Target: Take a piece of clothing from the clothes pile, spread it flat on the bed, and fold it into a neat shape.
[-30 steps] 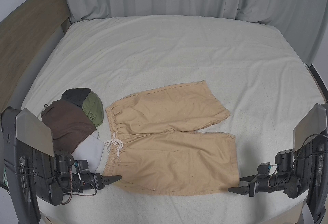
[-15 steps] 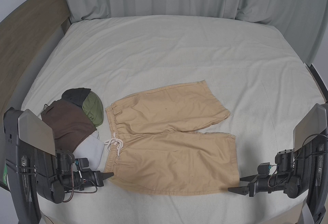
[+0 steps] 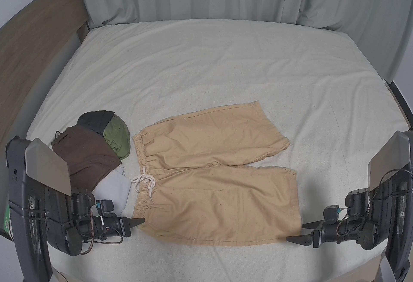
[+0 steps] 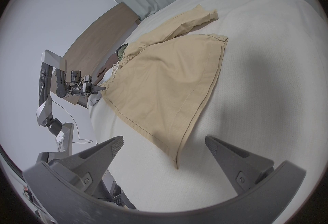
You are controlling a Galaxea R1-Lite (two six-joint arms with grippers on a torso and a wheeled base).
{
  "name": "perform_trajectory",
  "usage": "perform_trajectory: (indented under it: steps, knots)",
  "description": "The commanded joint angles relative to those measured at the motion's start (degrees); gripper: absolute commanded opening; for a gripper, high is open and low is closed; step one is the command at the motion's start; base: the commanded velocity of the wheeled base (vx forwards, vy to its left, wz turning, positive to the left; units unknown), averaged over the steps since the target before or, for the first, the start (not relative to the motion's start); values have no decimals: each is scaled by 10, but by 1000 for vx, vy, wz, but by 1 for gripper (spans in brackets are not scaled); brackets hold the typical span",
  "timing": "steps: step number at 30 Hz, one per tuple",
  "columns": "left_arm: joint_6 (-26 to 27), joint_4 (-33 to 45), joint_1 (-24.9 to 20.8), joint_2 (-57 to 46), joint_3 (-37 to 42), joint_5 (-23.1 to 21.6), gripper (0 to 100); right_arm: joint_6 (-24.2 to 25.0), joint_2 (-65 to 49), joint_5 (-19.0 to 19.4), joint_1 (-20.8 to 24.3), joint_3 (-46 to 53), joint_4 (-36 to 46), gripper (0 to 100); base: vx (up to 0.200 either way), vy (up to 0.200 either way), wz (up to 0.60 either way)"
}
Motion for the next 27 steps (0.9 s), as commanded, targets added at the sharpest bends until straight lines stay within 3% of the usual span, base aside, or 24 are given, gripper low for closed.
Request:
perform_trajectory:
  steps: [1, 24, 25, 27]
  knots:
    - [0, 0, 0, 3, 1, -1, 0, 0, 4, 0, 1, -2, 0, 100, 0, 0, 0]
    - [3, 0, 0, 3, 2, -1, 0, 1, 28, 0, 26, -12, 0, 100, 0, 0, 0]
    - [3, 0, 0, 3, 2, -1, 0, 1, 30, 0, 26, -14, -1, 0, 0, 0, 0]
    - [2, 0, 0, 3, 2, -1, 0, 2, 30, 0, 26, -14, -1, 0, 0, 0, 0]
